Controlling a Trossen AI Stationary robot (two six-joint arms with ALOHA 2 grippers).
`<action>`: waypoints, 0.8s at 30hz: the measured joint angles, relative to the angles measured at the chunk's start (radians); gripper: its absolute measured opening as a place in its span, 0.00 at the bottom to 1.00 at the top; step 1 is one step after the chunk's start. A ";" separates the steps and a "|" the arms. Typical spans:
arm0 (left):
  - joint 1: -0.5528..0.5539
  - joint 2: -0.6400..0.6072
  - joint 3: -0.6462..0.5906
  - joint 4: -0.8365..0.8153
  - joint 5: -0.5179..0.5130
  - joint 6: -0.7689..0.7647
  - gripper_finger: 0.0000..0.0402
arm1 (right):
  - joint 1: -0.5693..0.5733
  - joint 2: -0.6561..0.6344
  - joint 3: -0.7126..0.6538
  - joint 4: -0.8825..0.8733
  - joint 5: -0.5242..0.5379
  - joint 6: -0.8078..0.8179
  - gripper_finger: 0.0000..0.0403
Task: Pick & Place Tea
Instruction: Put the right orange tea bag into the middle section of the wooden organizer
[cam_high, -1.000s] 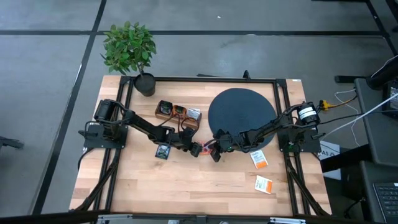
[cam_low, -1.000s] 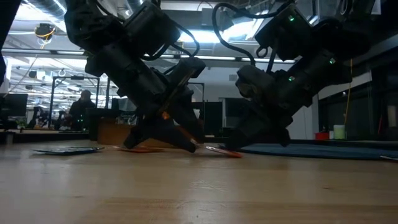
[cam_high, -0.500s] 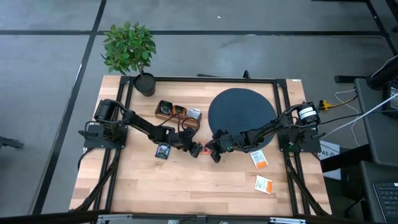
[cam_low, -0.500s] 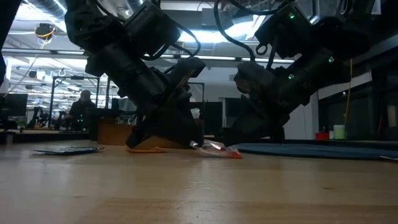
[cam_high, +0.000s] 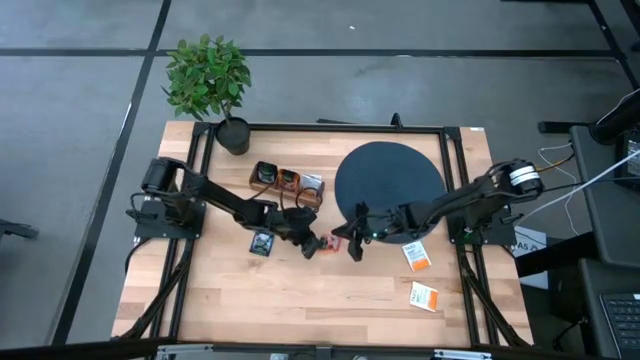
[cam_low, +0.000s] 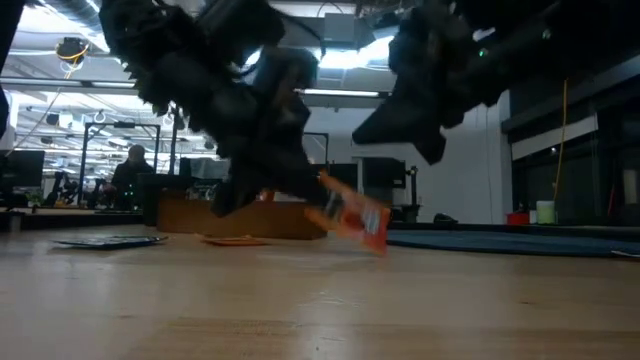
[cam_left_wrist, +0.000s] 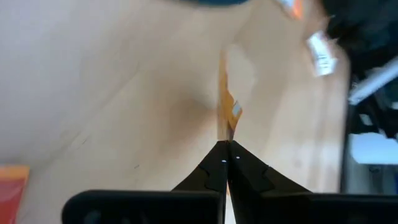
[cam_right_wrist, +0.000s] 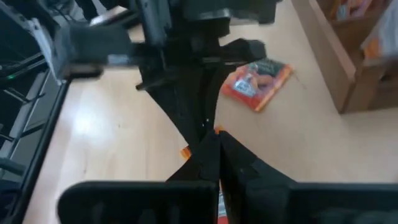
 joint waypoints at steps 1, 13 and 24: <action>0.000 -0.022 0.000 -0.001 0.005 0.022 0.01 | 0.000 -0.013 -0.001 -0.005 0.000 -0.010 0.01; 0.031 -0.351 0.001 -0.426 0.034 0.252 0.01 | 0.015 -0.045 -0.002 -0.004 0.024 -0.071 0.01; 0.189 -0.600 0.040 -0.832 0.030 0.468 0.01 | 0.086 0.054 -0.002 0.112 0.089 -0.073 0.01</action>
